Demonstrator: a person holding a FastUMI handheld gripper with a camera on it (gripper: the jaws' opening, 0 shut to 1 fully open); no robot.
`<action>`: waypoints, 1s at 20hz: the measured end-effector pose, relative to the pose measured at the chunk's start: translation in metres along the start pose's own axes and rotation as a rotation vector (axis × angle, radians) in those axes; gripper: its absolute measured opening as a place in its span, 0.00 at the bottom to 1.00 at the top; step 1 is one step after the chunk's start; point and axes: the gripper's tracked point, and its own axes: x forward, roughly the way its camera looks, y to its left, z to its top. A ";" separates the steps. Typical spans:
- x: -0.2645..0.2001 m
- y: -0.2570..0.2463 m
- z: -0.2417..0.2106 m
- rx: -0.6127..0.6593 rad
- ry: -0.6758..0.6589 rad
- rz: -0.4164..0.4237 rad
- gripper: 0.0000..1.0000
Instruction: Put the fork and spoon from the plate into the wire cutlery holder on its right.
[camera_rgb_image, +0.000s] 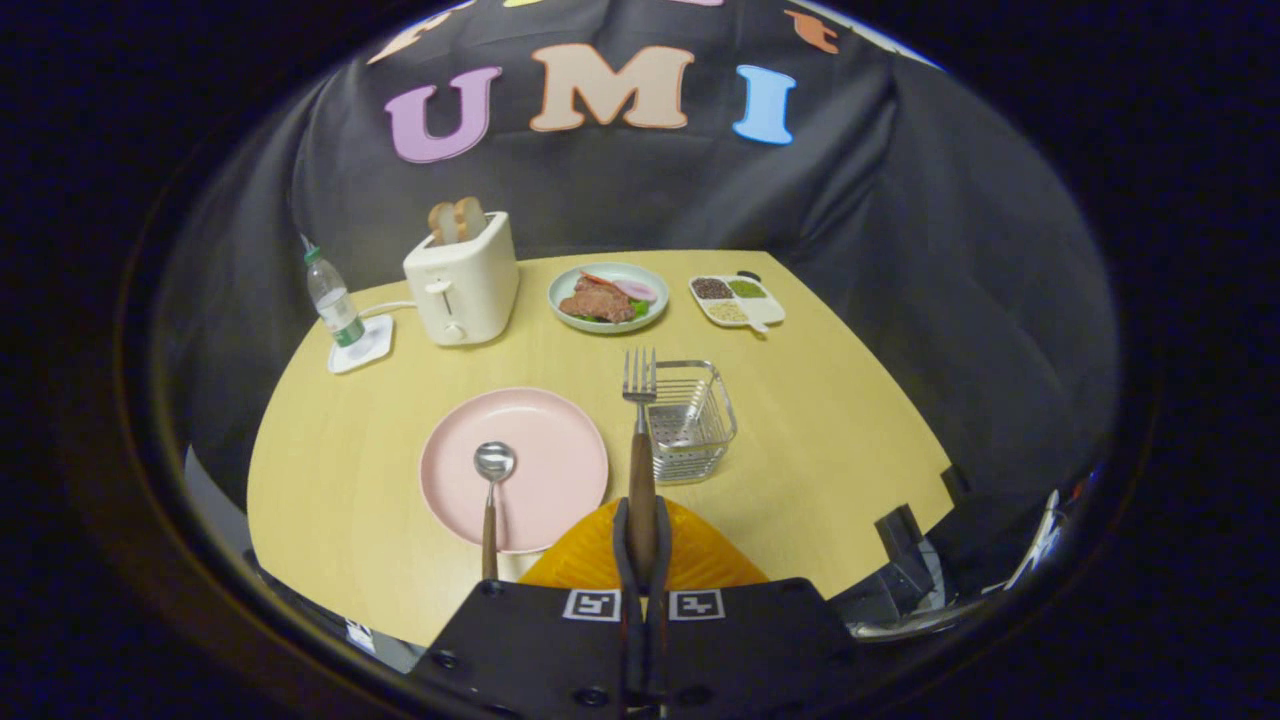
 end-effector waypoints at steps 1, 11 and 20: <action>0.002 -0.004 0.000 0.021 0.023 -0.012 0.04; 0.027 -0.009 -0.004 0.168 0.317 -0.068 0.04; 0.051 -0.008 -0.008 0.157 0.446 -0.052 0.07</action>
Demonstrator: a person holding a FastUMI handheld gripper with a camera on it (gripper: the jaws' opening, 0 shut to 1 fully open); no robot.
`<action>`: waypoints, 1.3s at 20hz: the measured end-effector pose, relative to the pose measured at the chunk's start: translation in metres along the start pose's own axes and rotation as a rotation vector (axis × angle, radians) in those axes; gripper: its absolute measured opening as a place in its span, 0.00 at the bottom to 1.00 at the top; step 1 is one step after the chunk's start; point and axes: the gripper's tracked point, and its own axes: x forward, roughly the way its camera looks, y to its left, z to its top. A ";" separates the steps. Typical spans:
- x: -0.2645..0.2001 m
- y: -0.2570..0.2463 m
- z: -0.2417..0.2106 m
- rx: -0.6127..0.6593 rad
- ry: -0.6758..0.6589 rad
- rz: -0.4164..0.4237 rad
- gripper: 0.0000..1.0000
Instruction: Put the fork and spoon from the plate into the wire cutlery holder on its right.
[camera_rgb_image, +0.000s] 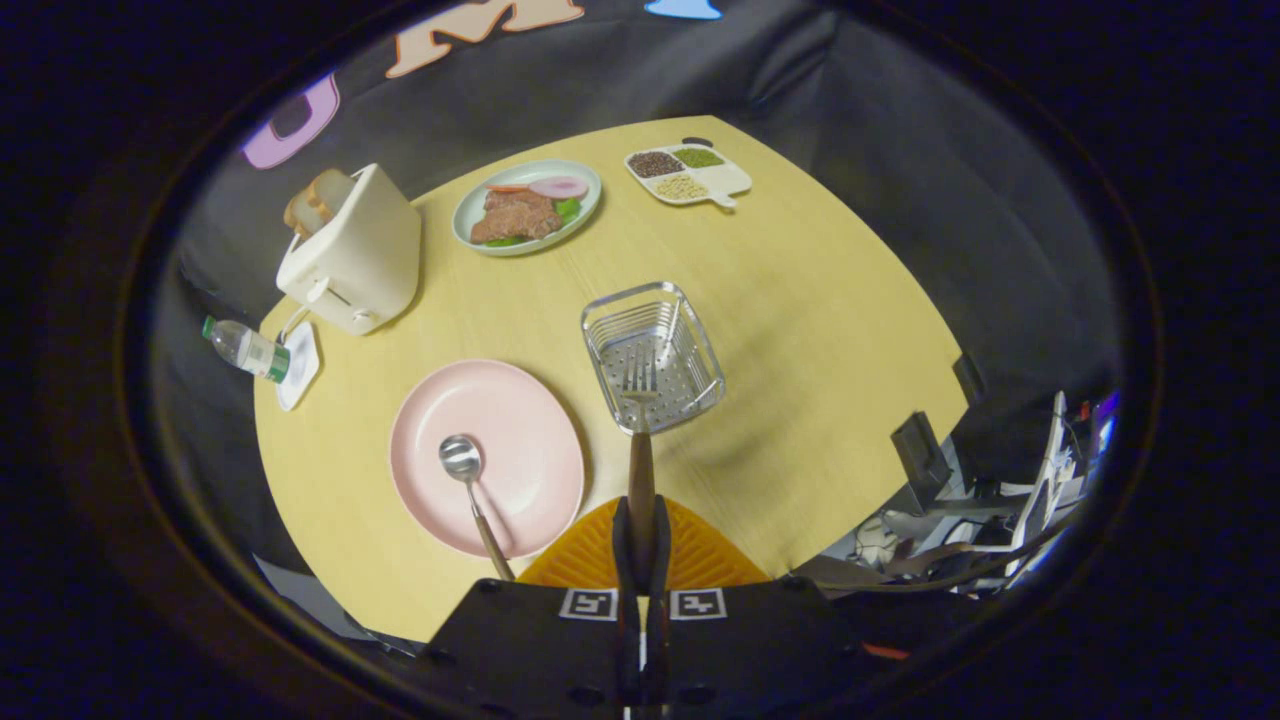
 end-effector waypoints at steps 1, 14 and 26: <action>0.003 0.000 0.001 -0.007 -0.002 0.000 0.09; -0.010 -0.012 0.016 -0.109 -0.165 0.019 1.00; -0.047 0.016 0.008 -0.208 -0.434 0.068 1.00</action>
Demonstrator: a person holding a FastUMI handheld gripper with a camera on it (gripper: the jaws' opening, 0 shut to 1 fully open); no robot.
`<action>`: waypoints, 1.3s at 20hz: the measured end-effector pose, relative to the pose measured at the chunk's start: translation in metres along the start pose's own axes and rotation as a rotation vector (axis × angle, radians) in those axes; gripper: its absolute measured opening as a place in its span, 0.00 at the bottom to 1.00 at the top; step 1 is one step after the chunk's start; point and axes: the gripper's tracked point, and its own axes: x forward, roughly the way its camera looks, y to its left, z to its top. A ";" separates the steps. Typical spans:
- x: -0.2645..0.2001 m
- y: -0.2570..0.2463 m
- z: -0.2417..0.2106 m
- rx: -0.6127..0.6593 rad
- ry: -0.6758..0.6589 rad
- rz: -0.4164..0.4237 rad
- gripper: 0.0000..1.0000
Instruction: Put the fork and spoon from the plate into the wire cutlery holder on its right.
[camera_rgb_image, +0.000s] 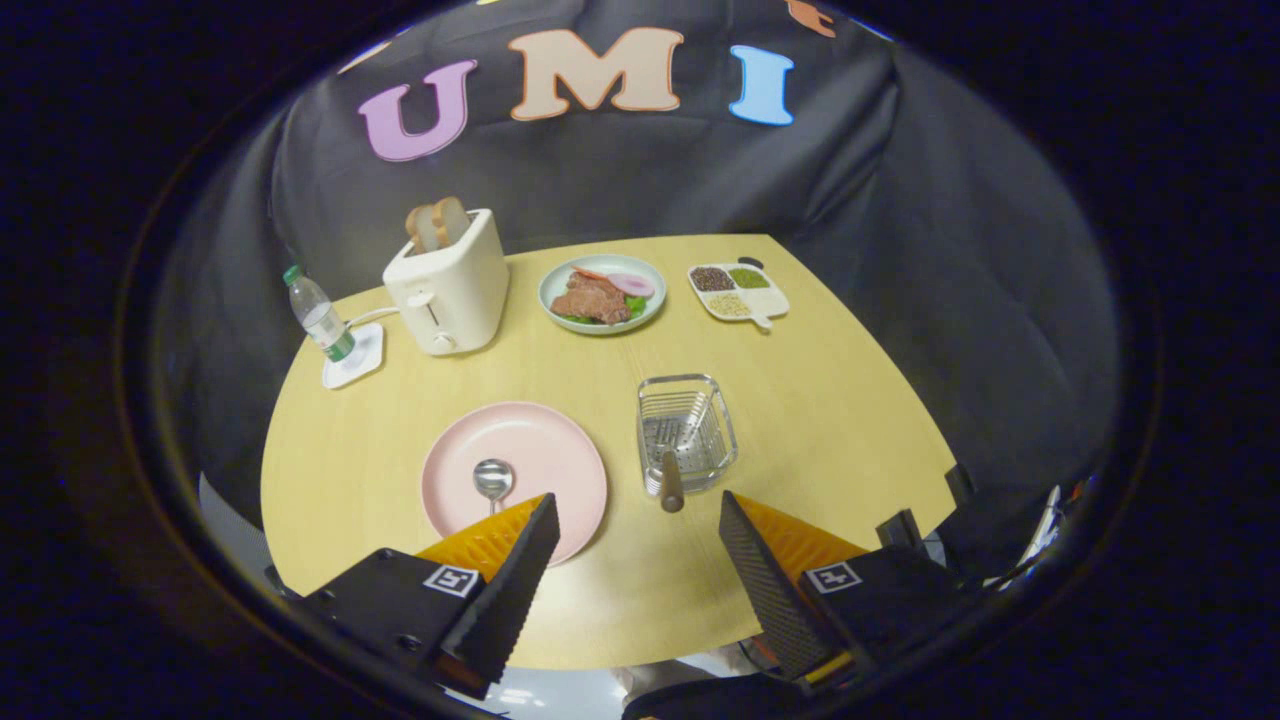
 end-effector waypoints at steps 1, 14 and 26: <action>-0.002 0.004 0.000 -0.016 -0.026 0.001 1.00; 0.000 0.089 -0.049 -0.136 -0.175 0.055 1.00; 0.046 0.120 -0.115 -0.132 -0.175 0.043 0.92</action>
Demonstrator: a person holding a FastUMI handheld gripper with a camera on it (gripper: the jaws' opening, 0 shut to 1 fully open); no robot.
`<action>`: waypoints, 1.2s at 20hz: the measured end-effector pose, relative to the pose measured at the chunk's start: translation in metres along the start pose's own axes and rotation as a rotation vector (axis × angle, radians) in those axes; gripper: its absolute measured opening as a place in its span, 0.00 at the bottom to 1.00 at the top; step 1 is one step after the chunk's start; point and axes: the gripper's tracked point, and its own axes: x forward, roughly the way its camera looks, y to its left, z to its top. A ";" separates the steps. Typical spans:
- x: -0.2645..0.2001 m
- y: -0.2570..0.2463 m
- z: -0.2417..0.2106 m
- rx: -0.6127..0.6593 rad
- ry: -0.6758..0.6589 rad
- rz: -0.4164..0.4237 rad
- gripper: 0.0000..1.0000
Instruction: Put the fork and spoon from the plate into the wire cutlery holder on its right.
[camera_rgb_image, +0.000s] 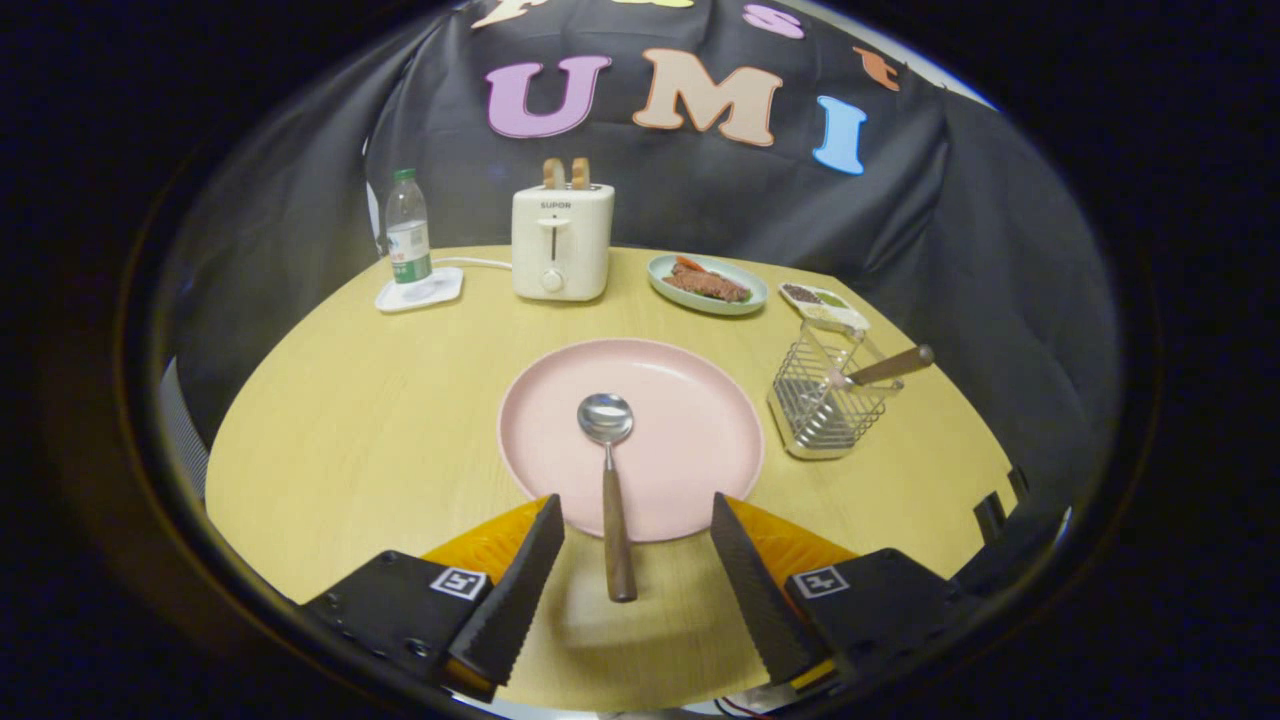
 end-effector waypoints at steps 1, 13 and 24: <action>0.001 0.001 -0.004 -0.011 0.006 -0.003 0.85; 0.006 0.009 -0.019 -0.108 0.033 -0.015 0.27; 0.002 0.014 -0.019 -0.038 0.017 0.018 0.03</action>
